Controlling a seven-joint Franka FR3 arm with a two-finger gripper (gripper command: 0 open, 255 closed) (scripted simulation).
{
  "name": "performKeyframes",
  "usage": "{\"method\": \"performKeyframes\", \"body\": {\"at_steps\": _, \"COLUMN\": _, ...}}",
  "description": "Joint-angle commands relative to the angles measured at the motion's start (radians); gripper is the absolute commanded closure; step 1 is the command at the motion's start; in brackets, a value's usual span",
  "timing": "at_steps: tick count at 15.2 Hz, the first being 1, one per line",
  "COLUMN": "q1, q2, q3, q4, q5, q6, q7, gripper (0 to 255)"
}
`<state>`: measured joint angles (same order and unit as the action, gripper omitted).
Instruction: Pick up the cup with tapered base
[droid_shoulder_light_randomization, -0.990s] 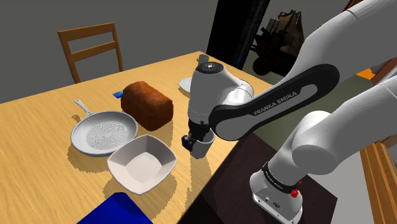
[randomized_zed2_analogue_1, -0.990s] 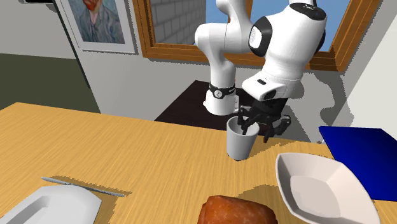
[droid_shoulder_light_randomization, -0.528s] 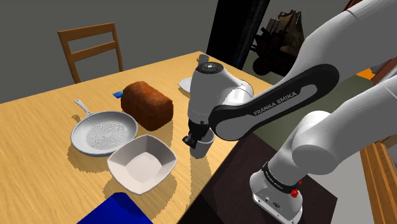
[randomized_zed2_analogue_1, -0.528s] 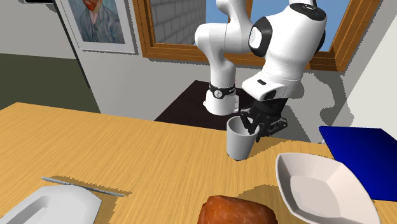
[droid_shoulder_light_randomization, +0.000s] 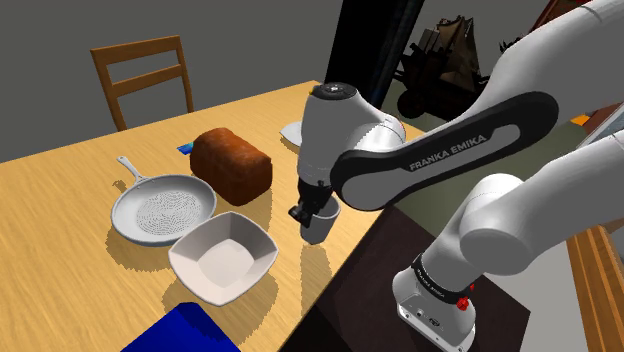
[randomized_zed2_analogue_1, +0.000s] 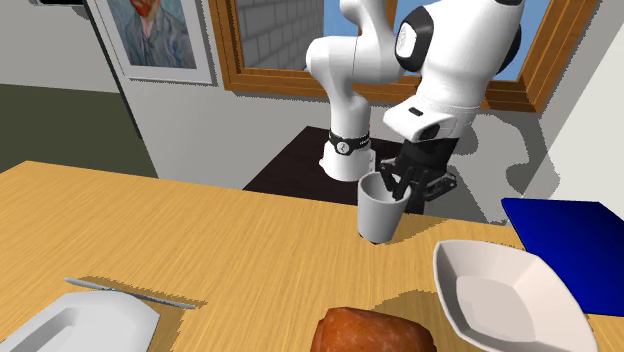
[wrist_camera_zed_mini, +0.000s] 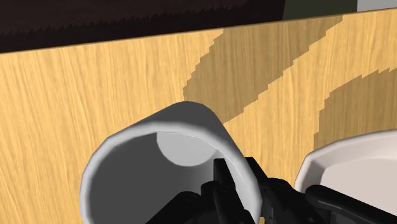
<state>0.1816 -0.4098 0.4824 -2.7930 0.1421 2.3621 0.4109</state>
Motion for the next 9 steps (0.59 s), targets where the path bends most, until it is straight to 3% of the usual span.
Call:
{"method": "performKeyframes", "body": {"at_steps": 1, "q1": 0.005, "q2": -0.026, "q3": -0.01, "q4": 0.01, "q5": 0.005, "q6": -0.036, "q7": -0.01, "gripper": 255}}
{"method": "performKeyframes", "body": {"at_steps": 9, "q1": 0.019, "q2": -0.118, "q3": -0.044, "q4": 0.063, "q5": 0.014, "q6": -0.179, "q7": -0.033, "gripper": 255}}
